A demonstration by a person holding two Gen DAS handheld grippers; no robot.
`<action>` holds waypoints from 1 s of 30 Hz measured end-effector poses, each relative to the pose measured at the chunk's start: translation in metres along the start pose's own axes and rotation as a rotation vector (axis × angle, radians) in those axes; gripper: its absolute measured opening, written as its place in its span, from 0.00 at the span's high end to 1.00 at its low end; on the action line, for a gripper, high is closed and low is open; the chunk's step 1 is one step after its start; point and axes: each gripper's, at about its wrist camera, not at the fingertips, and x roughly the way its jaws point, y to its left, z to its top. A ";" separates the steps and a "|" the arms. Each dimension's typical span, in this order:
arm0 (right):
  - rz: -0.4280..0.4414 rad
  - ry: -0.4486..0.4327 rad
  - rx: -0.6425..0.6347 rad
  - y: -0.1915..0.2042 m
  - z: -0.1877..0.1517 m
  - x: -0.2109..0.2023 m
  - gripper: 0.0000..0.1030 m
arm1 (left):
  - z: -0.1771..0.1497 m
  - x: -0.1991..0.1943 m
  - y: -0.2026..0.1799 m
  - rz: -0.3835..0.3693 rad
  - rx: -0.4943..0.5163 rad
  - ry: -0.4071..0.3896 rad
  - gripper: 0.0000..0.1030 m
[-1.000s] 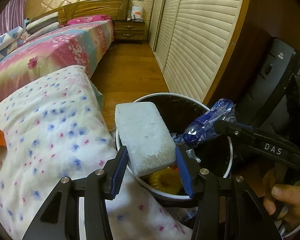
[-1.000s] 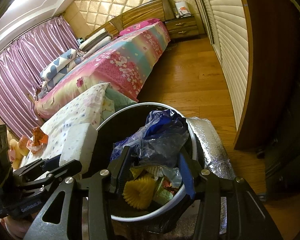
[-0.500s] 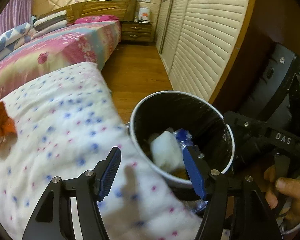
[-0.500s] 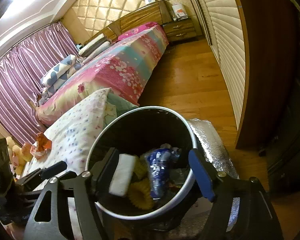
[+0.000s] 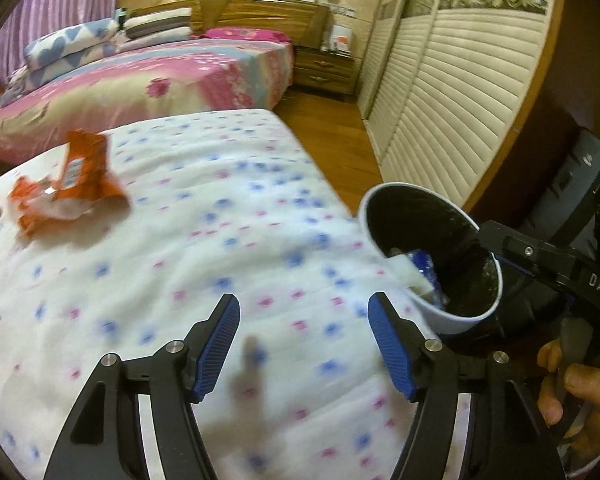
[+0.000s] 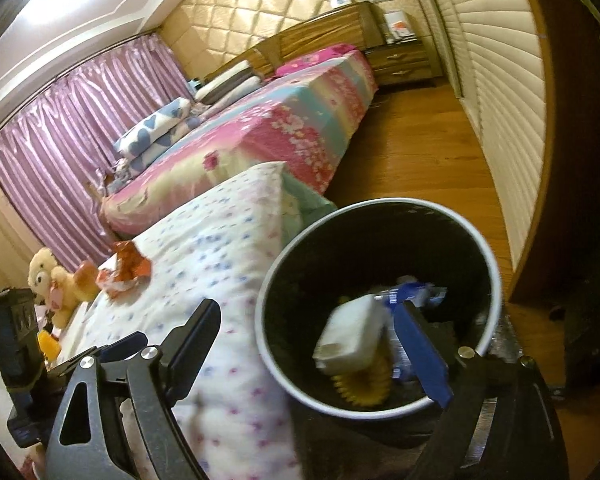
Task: Collect trash
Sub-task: 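Move both open tools from the bin back over the orange items on the bed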
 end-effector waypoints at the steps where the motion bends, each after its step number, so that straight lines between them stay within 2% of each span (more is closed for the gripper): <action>1: 0.007 0.002 -0.004 0.004 0.000 0.001 0.13 | -0.002 -0.003 0.004 0.004 -0.006 -0.002 0.35; 19: 0.136 0.092 -0.102 0.093 -0.025 0.048 0.11 | -0.036 -0.062 0.110 0.139 -0.214 -0.040 0.35; 30: 0.186 0.148 -0.153 0.131 -0.032 0.080 0.11 | -0.035 -0.077 0.153 0.222 -0.267 -0.064 0.35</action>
